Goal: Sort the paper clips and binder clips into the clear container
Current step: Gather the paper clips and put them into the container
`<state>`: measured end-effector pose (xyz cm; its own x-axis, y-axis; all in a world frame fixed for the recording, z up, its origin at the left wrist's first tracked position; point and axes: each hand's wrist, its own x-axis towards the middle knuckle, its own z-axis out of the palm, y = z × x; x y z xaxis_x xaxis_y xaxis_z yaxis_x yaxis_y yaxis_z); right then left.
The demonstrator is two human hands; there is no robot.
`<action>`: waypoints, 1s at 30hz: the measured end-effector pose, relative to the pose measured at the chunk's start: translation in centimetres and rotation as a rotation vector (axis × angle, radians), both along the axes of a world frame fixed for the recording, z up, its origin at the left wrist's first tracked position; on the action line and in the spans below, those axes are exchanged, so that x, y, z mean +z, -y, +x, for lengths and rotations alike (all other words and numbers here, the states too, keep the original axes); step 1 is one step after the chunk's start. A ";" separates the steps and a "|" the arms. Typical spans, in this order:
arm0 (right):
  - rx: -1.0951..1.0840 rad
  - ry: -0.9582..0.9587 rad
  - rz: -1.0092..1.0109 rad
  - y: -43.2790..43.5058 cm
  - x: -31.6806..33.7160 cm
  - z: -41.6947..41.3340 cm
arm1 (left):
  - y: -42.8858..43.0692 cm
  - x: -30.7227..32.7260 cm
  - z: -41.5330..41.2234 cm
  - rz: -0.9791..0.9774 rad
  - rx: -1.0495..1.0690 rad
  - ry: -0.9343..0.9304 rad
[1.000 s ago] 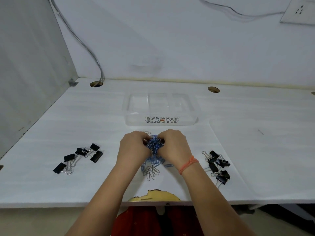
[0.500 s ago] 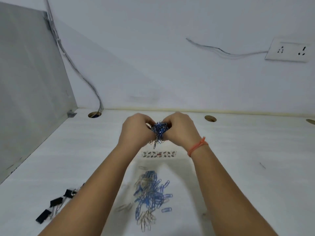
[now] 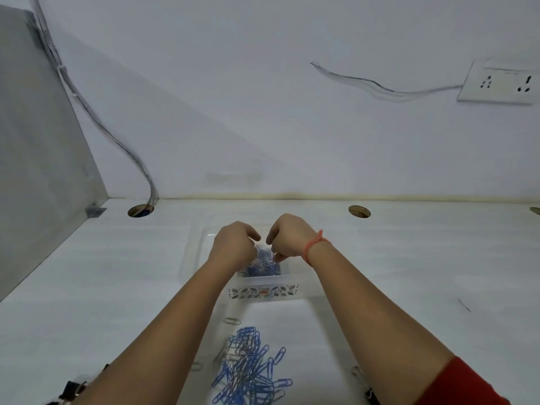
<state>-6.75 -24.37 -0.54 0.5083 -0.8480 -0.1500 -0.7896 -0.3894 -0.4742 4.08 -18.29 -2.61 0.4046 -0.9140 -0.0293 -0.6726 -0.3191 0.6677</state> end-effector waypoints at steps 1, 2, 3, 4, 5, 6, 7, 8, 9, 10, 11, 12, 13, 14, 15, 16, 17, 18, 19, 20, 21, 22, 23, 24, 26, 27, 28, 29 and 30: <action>-0.025 0.041 -0.033 -0.3 0.0 -0.3 | -0.4 0.1 0.0 -0.047 0.014 0.014; -0.051 0.094 -0.055 -0.6 -0.1 -0.8 | -1.0 0.2 -0.1 -0.098 0.034 0.012; -0.074 0.155 -0.067 -1.1 -0.1 -1.3 | -1.6 0.2 -0.1 -0.153 0.060 -0.007; -0.094 0.219 -0.075 -1.8 0.0 -1.9 | -2.5 0.2 -0.2 -0.207 0.086 -0.034; -0.111 0.282 -0.084 -2.8 0.2 -2.4 | -3.5 0.3 -0.4 -0.258 0.114 -0.056; -0.125 0.338 -0.095 -3.8 0.3 -2.8 | -4.6 0.4 -0.6 -0.302 0.140 -0.069; -0.136 0.388 -0.106 -5.0 0.3 -3.2 | -5.8 0.5 -0.9 -0.338 0.162 -0.080; -0.143 0.427 -0.117 -6.3 0.1 -3.6 | -7.1 0.5 -1.4 -0.369 0.179 -0.100; -0.141 0.443 -0.128 -7.7 -0.1 -4.0 | -8.6 0.3 -1.9 -0.389 0.189 -0.128; -0.125 0.422 -0.131 -9.0 -0.5 -4.5 | -10.1 -0.2 -2.4 -0.387 0.191 -0.149; -0.091 0.351 -0.115 -10.3 -1.0 -5.1 | -11.7 -0.9 -2.8 -0.361 0.185 -0.146; -0.039 0.231 -0.079 -11.7 -1.5 -5.8 | -13.4 -1.8 -3.2 -0.301 0.169 -0.108; 0.019 0.079 -0.036 -12.9 -2.0 -6.5 | -15.0 -2.8 -3.4 -0.207 0.141 -0.035; 0.072 -0.075 0.002 -13.8 -2.6 -7.2 | -16.4 -3.7 -3.4 -0.090 0.105 0.063; 0.107 -0.201 0.037 -14.6 -3.3 -7.9 | -17.8 -4.5 -3.2 0.043 0.069 0.155; 0.122 -0.280 0.070 -15.1 -3.9 -8.3 | -19.0 -5.1 -2.9 0.171 0.043 0.220; 0.124 -0.311 0.095 -15.5 -4.6 -8.4 | -20.1 -5.3 -2.5 0.279 0.029 0.250; 0.118 -0.312 0.109 -15.8 -5.2 -8.2 | -20.8 -5.3 -2.4 0.354 0.022 0.252; 0.099 -0.279 0.116 -16.2 -5.7 -7.9 | -21.3 -5.2 -2.3 0.393 0.019 0.236; 0.075 -0.218 0.117 -16.6 -6.2 -7.4 | -21.4 -5.2 -2.3 0.400 0.018 0.214; 0.060 -0.141 0.119 -16.9 -6.6 -6.8 | -21.1 -5.2 -2.3 0.383 0.019 0.191; 0.069 -0.075 0.121 -17.2 -6.9 -6.1 | -20.5 -5.2 -2.3 0.356 0.011 0.181; 0.098 -0.036 0.118 -17.3 -7.1 -5.6 | -19.8 -5.1 -2.3 0.324 -0.008 0.184; 0.122 -0.015 0.114 -17.4 -7.2 -5.1 | -19.3 -5.1 -2.3 0.289 -0.028 0.178; 0.097 0.039 0.062 -16.8 -7.3 -4.5 | -18.3 -5.4 -2.1 0.224 -0.053 0.113; 0.058 0.082 0.010 -16.4 -7.3 -4.2 | -18.1 -5.7 -1.8 0.187 -0.049 0.084; 0.014 0.131 -0.045 -15.9 -7.3 -3.9 | -18.0 -5.8 -1.5 0.141 -0.026 0.081; -0.016 0.170 -0.092 -15.5 -7.4 -3.5 | -17.9 -6.1 -1.1 0.093 0.012 0.105; -0.017 0.187 -0.120 -15.0 -7.7 -2.9 | -17.7 -6.3 -0.7 0.057 0.050 0.152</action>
